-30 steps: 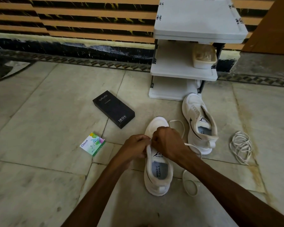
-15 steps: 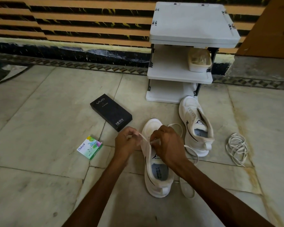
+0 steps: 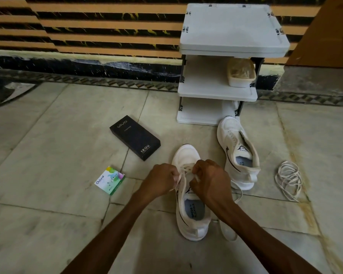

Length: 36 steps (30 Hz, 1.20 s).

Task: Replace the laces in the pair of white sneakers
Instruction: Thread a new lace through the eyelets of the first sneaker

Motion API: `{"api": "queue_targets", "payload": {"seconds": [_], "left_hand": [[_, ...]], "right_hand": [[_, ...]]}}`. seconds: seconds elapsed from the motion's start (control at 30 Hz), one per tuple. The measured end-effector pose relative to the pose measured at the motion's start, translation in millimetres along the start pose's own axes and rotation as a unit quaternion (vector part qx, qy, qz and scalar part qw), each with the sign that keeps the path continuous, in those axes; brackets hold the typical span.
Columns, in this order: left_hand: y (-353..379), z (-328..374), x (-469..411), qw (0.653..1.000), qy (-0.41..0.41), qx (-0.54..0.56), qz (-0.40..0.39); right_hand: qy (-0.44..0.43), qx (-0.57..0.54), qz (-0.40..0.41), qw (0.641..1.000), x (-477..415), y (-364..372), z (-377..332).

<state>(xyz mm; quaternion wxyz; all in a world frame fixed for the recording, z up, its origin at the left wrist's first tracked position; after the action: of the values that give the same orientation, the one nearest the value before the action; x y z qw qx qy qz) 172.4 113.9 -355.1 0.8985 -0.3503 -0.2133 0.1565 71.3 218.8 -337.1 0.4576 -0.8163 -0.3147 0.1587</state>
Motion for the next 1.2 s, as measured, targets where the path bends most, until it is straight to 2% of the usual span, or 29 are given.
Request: {"api": "queue_targets", "payload": {"seconds": [0.03, 0.07, 0.1, 0.13, 0.17, 0.2, 0.23, 0.27, 0.33, 0.37, 0.47, 0.53, 0.63, 0.67, 0.7, 0.73, 0.77, 0.8, 0.87, 0.93, 1.0, 1.07, 1.13, 1.2], "left_hand": [[-6, 1, 1, 0.995, 0.001, 0.098, 0.034], [-16, 5, 2, 0.965, -0.001, 0.252, 0.072], [-31, 10, 0, 0.904, 0.011, 0.412, 0.111], [-48, 14, -5, 0.838, 0.029, 0.525, 0.146], [-69, 14, -9, 0.798, 0.045, 0.574, 0.179], [-89, 14, -12, 0.798, 0.055, 0.565, 0.204], [-103, 15, -15, 0.83, 0.054, 0.513, 0.213], [-107, 15, -18, 0.879, 0.043, 0.433, 0.197], [-92, 16, -19, 0.959, -0.002, 0.255, 0.122], [-76, 14, -18, 0.979, -0.028, 0.19, 0.074], [-22, 3, -13, 0.995, -0.06, 0.076, -0.028], [-6, -1, -12, 0.998, -0.056, -0.007, -0.012], [-5, 0, -10, 0.989, -0.044, -0.125, 0.061], [-5, 0, -9, 0.99, -0.038, -0.114, 0.073], [-6, 0, -7, 0.995, -0.036, -0.042, 0.084], [-9, -2, -6, 0.992, -0.039, 0.076, 0.095], [-14, 0, -4, 0.972, -0.037, 0.21, 0.103], [-24, 7, -3, 0.935, -0.015, 0.334, 0.116], [-60, 27, 0, 0.843, 0.066, 0.507, 0.166], [-98, 53, 3, 0.726, 0.156, 0.639, 0.199], [-124, 83, 8, 0.59, 0.223, 0.753, 0.185], [-138, 109, 13, 0.474, 0.254, 0.828, 0.157], [-142, 127, 17, 0.403, 0.26, 0.867, 0.134], [-145, 142, 21, 0.377, 0.27, 0.878, 0.121]], "right_hand": [[-0.006, -0.005, -0.003, 1.0, 1, 0, 1], [-0.012, -0.013, -0.001, 1.0, 2, 0, 2], [-0.016, -0.024, 0.002, 1.0, 3, -1, 3], [-0.014, -0.039, 0.005, 0.999, 3, -1, 6], [-0.005, -0.058, 0.005, 0.998, 4, -1, 9], [0.006, -0.078, 0.006, 0.997, 4, -2, 12], [0.017, -0.094, 0.008, 0.995, 4, -2, 14], [0.025, -0.104, 0.01, 0.994, 4, -2, 17], [0.034, -0.112, 0.009, 0.993, 4, -2, 18], [0.036, -0.114, 0.007, 0.993, 4, -3, 18], [0.04, -0.119, 0.011, 0.992, 3, -3, 19], [0.042, -0.121, 0.013, 0.992, 3, -3, 19], [0.041, -0.121, 0.012, 0.992, 4, -2, 20], [0.041, -0.119, 0.011, 0.992, 5, -2, 20], [0.043, -0.116, 0.01, 0.992, 6, -1, 21], [0.046, -0.114, 0.011, 0.992, 6, -1, 21], [0.051, -0.112, 0.015, 0.992, 7, -1, 22], [0.056, -0.111, 0.02, 0.992, 8, -2, 23], [0.065, -0.124, 0.024, 0.99, 10, -2, 24], [0.074, -0.141, 0.025, 0.987, 12, 0, 25], [0.077, -0.143, 0.026, 0.986, 15, 1, 25], [0.082, -0.14, 0.023, 0.986, 16, 3, 24], [0.092, -0.138, 0.018, 0.986, 16, 4, 27], [0.098, -0.129, 0.013, 0.987, 17, 4, 30]]}}
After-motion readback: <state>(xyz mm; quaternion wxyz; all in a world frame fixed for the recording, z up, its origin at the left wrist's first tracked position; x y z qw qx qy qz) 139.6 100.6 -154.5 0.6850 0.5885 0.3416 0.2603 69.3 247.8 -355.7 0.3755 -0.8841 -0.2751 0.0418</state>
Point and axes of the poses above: each hand's wrist, its own x-axis away from the middle knuckle, its own y-axis out of the palm, z = x × y, the point moved 8 cm from there along -x, towards the middle knuckle, and after that the axes turned 12 degrees about y, right-handed, at the moved point
